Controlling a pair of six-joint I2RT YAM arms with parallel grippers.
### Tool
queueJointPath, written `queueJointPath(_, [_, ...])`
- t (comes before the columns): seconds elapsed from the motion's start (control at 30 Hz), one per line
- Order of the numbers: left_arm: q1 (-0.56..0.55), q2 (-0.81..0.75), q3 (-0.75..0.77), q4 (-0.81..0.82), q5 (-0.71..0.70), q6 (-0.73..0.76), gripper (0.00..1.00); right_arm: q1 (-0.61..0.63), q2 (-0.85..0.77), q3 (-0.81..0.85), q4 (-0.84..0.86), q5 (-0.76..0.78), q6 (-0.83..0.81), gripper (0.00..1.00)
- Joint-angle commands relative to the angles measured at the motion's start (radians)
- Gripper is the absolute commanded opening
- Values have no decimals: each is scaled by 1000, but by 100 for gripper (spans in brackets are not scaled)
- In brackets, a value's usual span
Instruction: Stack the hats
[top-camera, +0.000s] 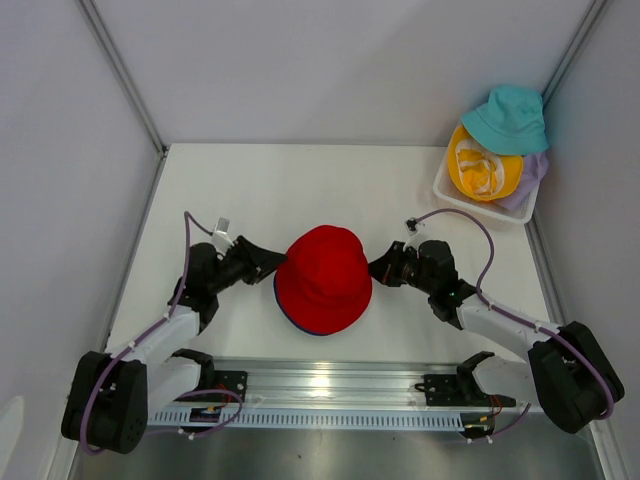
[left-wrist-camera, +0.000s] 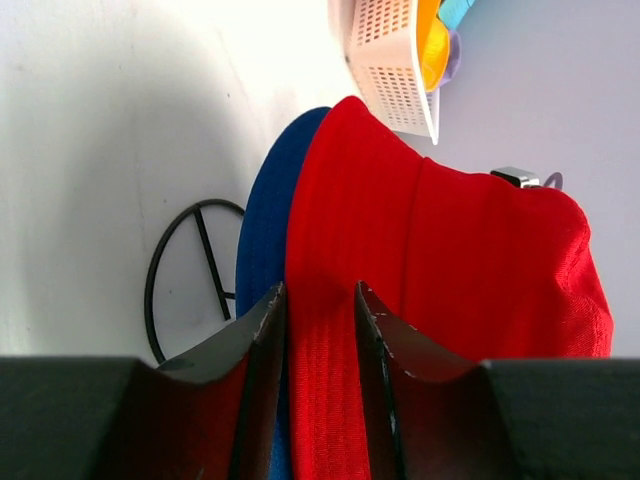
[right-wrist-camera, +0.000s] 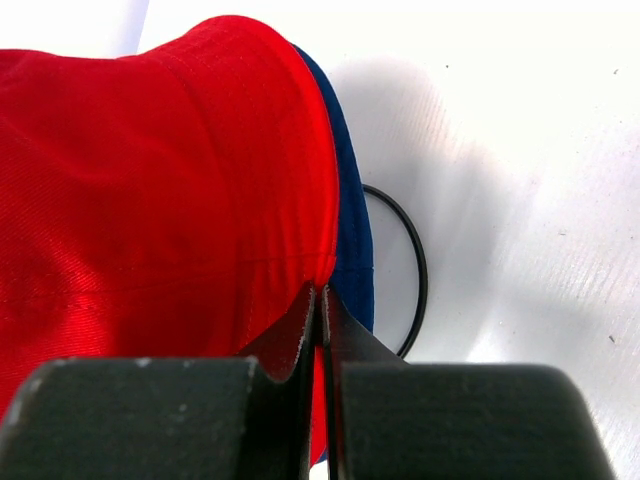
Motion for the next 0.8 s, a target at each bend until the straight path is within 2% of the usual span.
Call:
queueJointPath(0.0, [-7,-12,-30,116,54,-73,38,-3,-1,33,39,11,-18,0])
queueJointPath(0.1, [-7,0,-46,173,69,-116,36,-2,-1,32,41,10,-17,0])
queueJointPath(0.17, [-7,14,-56,203,74,-140,32,-2,1,33,39,11,-17,0])
queueJointPath(0.2, [-7,19,-57,213,77,-145,26,-2,-2,33,39,13,-17,0])
queueJointPath(0.23, [-7,23,-57,217,77,-148,16,0,-2,33,39,16,-18,0])
queueJointPath(0.3, [-7,32,-54,213,79,-147,1,-2,-1,32,41,18,-17,0])
queueJointPath(0.43, [-7,22,-57,204,65,-113,1,-2,-2,38,24,31,-12,0])
queueJointPath(0.53, [-7,-38,-45,94,30,-5,1,-2,-8,45,-2,54,-11,0])
queueJointPath(0.67, [-7,-148,-86,-120,-143,122,1,0,-17,49,-34,71,-21,0])
queueJointPath(0.77, [-5,-179,-141,-105,-185,126,1,0,-16,47,-54,73,-32,0])
